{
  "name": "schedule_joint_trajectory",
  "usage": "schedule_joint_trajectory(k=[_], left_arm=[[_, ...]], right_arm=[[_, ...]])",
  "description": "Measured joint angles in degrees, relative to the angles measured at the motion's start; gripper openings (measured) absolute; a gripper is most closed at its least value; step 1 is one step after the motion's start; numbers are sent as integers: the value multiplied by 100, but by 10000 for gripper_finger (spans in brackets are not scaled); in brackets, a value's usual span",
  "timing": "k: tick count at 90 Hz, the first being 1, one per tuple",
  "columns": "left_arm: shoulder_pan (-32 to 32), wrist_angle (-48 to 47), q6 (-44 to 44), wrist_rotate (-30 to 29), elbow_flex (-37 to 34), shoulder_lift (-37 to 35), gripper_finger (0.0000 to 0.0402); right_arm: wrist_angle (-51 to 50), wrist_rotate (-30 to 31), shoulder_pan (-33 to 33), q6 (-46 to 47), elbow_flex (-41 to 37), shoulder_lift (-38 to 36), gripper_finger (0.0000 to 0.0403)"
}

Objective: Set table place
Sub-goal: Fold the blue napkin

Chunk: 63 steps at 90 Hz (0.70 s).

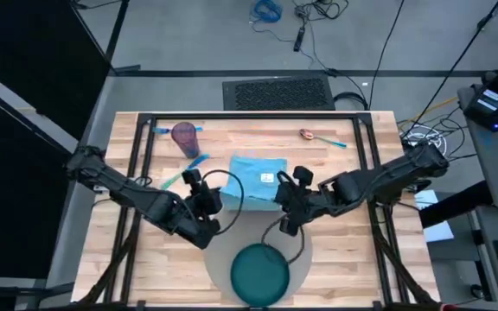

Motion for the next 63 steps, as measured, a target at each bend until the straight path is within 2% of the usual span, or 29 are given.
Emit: schedule_joint_trajectory(k=[24, 36, 63], left_arm=[[308, 141, -82, 98, -527, 4, 0], [517, 643, 545, 95, -715, 4, 0], [1199, 1148, 1555, 88, -821, 2, 0]], right_arm=[[-350, -187, -449, -6, -2, 294, 0], [-539, -370, -730, -128, -2, 296, 0], [-764, -720, -1484, -584, -2, 270, 0]])
